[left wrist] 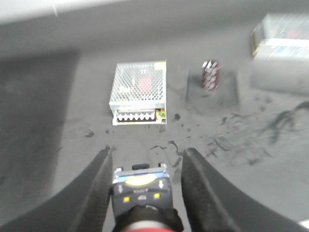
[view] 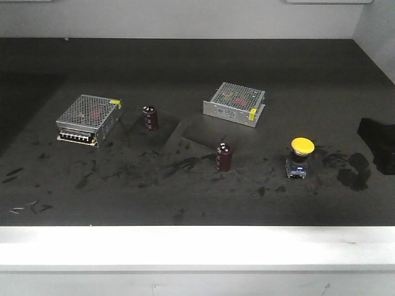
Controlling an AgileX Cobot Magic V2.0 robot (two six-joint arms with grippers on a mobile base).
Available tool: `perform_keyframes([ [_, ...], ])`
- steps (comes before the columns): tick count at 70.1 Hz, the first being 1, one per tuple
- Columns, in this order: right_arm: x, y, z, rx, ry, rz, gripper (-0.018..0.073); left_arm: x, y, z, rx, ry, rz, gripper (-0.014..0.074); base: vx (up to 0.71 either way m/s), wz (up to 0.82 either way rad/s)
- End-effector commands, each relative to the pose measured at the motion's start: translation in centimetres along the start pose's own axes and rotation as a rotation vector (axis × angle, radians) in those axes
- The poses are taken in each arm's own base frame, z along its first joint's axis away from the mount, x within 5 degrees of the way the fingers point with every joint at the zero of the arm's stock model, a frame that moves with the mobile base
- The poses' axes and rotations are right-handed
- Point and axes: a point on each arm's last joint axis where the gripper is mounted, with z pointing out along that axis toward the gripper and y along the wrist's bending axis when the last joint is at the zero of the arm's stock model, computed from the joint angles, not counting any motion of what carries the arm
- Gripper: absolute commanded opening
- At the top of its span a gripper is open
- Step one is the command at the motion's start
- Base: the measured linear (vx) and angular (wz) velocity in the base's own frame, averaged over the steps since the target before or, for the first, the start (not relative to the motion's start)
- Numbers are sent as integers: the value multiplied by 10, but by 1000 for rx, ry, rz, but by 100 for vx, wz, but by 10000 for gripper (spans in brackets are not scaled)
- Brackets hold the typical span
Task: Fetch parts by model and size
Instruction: 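Move the right gripper down over the yellow-capped button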
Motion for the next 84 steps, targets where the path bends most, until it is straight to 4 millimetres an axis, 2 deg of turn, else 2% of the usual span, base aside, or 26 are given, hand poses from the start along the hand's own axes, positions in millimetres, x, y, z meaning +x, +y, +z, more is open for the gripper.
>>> perform_keyframes([
  [1, -16, 0, -4, 3, -96, -12, 594, 2, 3, -25, 6, -171, 2, -6, 0, 0],
  [14, -16, 0, -4, 4, -96, -15, 594, 41, 6, -53, 2, -249, -10, -6, 0, 0],
  [25, -16, 0, -4, 1, -96, -7, 594, 70, 6, -63, 0, -286, -18, -6, 0, 0],
  [37, -16, 1, -4, -8, -89, -1, 594, 86, 7, -72, -3, -335, -28, -6, 0, 0],
  [44, -15, 8, 1, -43, -54, -80, 594, 89, 8, -74, -5, -346, -31, -6, 0, 0],
  [51, -17, 17, 15, -91, 40, -114, 594, 90, 8, -74, -7, -337, -31, -6, 0, 0],
  [64, -27, 27, 62, -100, 250, -30, 594, 90, 8, -74, -7, -337, -31, -6, 0, 0],
  [73, -42, 30, 95, -62, 383, 34, 594, 90, 8, -74, -7, -334, -31, -6, 0, 0],
  [84, -62, 33, 125, -14, 545, 69, 594, 90, 8, -74, -7, -334, -31, -6, 0, 0],
])
